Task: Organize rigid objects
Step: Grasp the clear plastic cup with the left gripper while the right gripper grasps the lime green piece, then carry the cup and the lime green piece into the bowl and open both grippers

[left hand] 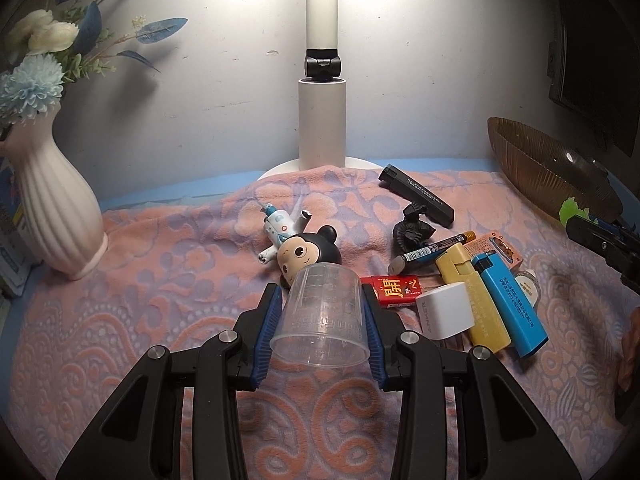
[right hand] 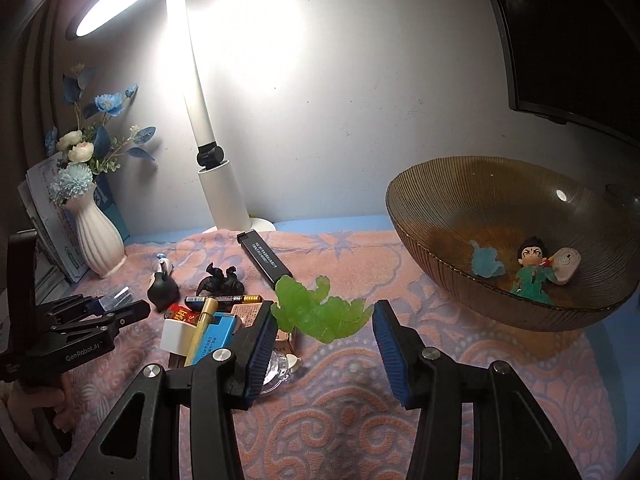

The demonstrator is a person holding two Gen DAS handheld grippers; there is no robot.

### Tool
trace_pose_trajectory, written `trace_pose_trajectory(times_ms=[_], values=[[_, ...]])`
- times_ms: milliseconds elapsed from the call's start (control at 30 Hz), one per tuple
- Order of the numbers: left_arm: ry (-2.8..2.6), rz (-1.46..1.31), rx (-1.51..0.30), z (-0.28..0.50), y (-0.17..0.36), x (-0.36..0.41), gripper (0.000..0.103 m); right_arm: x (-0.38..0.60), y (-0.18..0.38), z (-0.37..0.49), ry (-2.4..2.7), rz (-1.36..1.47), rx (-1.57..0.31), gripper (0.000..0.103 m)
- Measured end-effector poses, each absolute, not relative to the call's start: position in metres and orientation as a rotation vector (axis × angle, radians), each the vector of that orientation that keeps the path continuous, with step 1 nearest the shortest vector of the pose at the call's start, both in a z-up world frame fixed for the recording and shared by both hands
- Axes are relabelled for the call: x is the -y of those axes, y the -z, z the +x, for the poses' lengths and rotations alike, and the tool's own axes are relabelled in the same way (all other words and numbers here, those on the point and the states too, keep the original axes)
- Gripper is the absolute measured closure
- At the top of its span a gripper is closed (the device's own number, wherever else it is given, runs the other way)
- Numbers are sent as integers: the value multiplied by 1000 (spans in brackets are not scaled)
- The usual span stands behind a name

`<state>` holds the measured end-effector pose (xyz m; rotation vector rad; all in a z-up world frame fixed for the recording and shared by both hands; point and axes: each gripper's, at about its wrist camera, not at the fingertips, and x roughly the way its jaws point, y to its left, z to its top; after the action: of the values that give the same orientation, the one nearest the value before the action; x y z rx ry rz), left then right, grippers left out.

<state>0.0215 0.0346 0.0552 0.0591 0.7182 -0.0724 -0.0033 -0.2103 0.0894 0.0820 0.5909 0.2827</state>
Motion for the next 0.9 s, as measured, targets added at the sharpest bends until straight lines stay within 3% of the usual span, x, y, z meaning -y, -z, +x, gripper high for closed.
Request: trace_pose_trajectory(times_ms=[467, 733, 900], values=[[47, 32, -715, 18, -58, -43, 67, 216, -90, -3, -274, 112, -584, 55], [22, 35, -698, 16, -62, -43, 67, 223, -99, -19, -273, 141, -490, 55], [48, -21, -708, 18, -70, -34, 67, 247, -105, -22, -336, 306, -455, 55]])
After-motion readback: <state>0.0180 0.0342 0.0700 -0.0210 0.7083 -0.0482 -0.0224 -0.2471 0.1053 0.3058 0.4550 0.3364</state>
